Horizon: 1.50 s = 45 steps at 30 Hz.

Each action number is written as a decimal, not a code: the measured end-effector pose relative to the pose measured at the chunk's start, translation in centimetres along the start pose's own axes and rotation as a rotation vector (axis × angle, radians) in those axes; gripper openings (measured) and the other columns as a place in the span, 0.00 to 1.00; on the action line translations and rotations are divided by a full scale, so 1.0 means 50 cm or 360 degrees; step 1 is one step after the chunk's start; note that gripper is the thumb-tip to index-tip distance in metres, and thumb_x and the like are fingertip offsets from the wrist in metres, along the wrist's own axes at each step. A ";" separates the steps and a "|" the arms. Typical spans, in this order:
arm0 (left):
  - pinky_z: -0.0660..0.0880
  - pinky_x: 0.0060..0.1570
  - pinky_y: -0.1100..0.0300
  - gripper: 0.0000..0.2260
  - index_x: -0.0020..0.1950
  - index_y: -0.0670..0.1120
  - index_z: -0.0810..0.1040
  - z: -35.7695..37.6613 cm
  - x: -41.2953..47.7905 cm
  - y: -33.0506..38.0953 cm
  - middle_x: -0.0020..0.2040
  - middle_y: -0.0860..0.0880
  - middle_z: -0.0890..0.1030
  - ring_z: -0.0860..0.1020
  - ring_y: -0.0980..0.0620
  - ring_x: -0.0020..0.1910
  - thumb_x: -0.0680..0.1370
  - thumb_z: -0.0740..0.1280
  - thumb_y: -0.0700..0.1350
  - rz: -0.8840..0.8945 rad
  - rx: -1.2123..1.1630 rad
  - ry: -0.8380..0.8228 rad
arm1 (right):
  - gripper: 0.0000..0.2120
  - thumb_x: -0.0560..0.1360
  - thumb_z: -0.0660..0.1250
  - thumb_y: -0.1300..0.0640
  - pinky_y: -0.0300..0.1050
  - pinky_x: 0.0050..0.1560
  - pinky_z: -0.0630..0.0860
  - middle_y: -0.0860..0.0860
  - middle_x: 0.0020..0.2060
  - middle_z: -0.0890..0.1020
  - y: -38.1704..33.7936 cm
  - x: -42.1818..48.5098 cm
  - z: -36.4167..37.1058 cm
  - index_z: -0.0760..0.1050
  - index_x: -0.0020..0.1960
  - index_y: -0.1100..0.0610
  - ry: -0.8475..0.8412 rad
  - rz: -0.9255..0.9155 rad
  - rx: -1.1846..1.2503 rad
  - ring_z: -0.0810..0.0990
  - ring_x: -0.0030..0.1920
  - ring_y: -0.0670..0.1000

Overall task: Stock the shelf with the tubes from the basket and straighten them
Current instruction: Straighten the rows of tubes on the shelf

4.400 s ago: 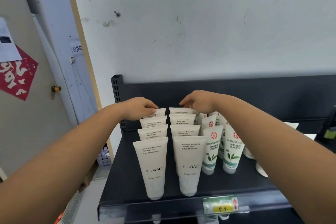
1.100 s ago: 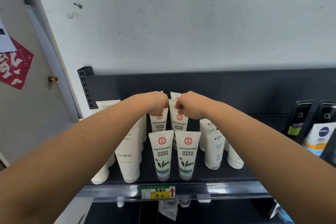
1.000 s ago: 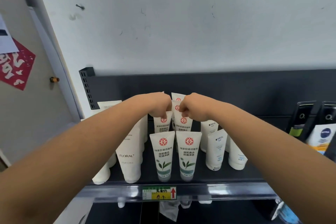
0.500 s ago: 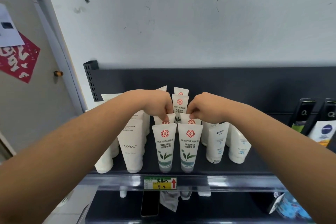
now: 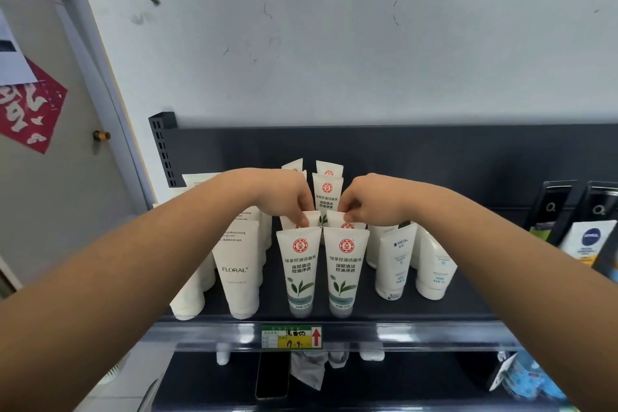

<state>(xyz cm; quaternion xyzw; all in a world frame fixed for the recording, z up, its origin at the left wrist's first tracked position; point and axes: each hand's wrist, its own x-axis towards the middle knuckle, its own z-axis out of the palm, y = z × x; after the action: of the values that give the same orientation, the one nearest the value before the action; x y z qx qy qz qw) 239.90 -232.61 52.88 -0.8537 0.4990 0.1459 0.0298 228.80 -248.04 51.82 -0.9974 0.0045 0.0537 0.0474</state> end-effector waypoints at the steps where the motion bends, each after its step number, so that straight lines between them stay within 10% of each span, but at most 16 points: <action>1: 0.72 0.52 0.61 0.10 0.58 0.52 0.82 -0.001 -0.002 0.000 0.50 0.58 0.81 0.78 0.56 0.51 0.78 0.68 0.49 0.0002 -0.0013 -0.0016 | 0.12 0.79 0.63 0.54 0.41 0.50 0.73 0.47 0.53 0.82 0.000 0.000 0.000 0.80 0.60 0.54 -0.0013 0.0002 0.0002 0.78 0.50 0.48; 32: 0.71 0.43 0.67 0.12 0.63 0.54 0.79 -0.010 0.006 -0.032 0.53 0.59 0.81 0.77 0.61 0.49 0.79 0.67 0.49 0.0131 -0.0244 -0.0232 | 0.11 0.79 0.63 0.50 0.41 0.52 0.75 0.44 0.43 0.84 0.014 0.033 -0.033 0.82 0.55 0.53 0.0106 0.0032 0.0394 0.82 0.46 0.45; 37: 0.76 0.49 0.62 0.16 0.65 0.53 0.77 -0.021 0.009 -0.027 0.55 0.59 0.80 0.78 0.58 0.54 0.80 0.63 0.55 0.0095 -0.0243 -0.0271 | 0.11 0.79 0.62 0.56 0.39 0.54 0.70 0.46 0.56 0.81 0.028 0.068 -0.031 0.80 0.58 0.52 0.0231 0.0090 0.0256 0.77 0.55 0.46; 45: 0.75 0.54 0.57 0.13 0.60 0.48 0.79 -0.058 0.084 -0.085 0.53 0.53 0.79 0.78 0.53 0.51 0.78 0.67 0.53 -0.0259 0.0152 0.0530 | 0.18 0.79 0.64 0.53 0.45 0.60 0.74 0.52 0.63 0.77 0.050 0.156 -0.024 0.72 0.68 0.56 0.0298 0.0262 0.0020 0.77 0.61 0.52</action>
<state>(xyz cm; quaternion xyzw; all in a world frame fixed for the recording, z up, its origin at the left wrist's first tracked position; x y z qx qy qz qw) 246.12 -234.58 54.08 -0.9012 0.4328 -0.0241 -0.0010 236.64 -250.67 51.95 -0.9940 0.0911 -0.0359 0.0486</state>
